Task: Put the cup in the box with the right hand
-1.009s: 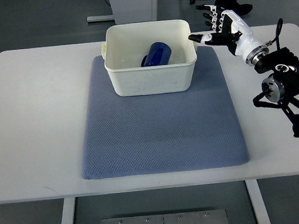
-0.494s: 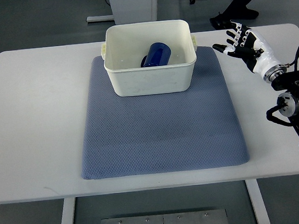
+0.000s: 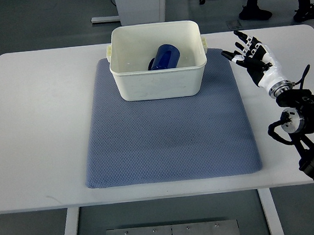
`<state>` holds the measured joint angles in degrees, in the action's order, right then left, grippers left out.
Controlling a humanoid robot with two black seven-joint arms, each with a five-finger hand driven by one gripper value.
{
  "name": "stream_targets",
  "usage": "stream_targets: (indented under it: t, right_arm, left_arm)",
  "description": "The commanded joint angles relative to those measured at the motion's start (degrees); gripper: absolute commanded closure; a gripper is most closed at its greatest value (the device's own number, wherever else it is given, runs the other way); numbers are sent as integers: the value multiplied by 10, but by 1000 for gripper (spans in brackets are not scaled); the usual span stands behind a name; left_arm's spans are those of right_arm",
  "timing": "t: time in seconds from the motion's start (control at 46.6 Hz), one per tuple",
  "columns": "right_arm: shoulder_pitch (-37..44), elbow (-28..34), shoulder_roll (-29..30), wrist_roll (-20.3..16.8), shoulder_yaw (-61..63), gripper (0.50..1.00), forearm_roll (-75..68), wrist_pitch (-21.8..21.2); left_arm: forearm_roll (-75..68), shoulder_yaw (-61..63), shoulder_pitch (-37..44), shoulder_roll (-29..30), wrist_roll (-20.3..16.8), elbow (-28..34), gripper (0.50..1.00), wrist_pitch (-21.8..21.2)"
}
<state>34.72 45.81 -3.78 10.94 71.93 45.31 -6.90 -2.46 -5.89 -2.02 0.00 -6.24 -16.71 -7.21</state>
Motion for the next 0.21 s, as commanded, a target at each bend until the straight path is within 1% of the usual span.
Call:
stream_targets:
  t: [0.0, 0.193]
  right_arm:
    - [-1, 1, 0, 1, 6, 500, -9, 0]
    - [-1, 1, 1, 2, 7, 500, -9, 0]
  left_arm:
    - [0, 0, 0, 0, 0, 0, 500, 0]
    - [0, 0, 0, 0, 0, 0, 500, 0]
